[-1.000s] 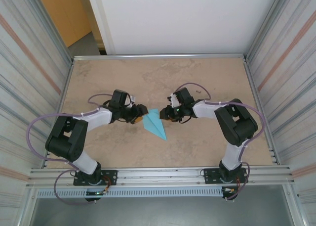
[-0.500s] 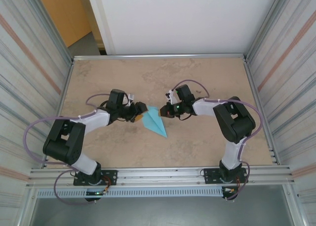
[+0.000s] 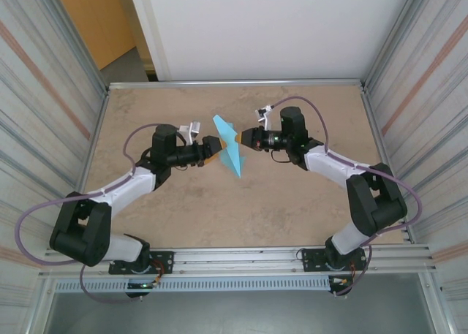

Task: Fold a paper plane with a square sheet of paper (pick it up from the middle)
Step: Turn over the paper at the center of the table.

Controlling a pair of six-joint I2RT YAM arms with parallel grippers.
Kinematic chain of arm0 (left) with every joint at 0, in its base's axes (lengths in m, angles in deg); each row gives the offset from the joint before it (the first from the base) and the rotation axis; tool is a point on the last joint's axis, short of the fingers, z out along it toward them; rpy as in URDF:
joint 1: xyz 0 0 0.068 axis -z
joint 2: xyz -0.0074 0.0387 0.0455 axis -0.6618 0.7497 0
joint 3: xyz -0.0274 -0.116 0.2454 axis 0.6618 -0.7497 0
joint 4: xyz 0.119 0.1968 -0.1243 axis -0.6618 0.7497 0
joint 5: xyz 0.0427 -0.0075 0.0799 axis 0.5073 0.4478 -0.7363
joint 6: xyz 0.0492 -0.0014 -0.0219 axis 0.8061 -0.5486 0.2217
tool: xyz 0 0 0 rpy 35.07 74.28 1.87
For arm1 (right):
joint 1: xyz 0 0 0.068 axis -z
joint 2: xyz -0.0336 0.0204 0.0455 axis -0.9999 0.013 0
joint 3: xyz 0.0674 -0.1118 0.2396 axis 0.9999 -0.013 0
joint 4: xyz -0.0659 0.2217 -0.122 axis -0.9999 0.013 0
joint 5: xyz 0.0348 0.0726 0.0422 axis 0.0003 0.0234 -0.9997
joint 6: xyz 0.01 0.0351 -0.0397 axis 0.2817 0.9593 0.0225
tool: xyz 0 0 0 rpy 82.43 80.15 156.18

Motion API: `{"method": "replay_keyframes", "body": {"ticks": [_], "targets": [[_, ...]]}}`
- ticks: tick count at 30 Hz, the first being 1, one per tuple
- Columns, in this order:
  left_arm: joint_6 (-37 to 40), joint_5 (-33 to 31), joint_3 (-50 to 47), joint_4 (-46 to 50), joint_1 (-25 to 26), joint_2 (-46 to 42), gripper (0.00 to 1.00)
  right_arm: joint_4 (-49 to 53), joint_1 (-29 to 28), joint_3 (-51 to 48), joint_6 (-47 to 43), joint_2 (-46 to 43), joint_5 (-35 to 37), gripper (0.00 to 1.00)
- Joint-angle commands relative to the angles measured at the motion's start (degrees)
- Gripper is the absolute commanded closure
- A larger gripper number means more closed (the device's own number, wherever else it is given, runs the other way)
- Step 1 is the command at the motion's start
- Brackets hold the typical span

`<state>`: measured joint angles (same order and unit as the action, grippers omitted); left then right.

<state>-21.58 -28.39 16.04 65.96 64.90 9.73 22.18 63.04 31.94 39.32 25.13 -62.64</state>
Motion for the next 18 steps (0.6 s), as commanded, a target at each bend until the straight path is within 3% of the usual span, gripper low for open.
{"method": "replay_keyframes", "body": {"ticks": [1,10,18], "targets": [[1.2,3.0,1.2,-5.0,1.0,0.2,0.25,-5.5,0.5,-0.1,5.8,-2.0,-2.9,0.93],[2.7,6.8,2.7,-10.0,3.1,1.4,0.44,-15.0,1.4,-2.0,14.1,-1.3,-5.0,0.91],[2.4,7.6,2.1,-14.3,3.1,1.3,0.62,-15.6,2.0,-2.9,15.3,-1.4,-5.1,0.9]]}}
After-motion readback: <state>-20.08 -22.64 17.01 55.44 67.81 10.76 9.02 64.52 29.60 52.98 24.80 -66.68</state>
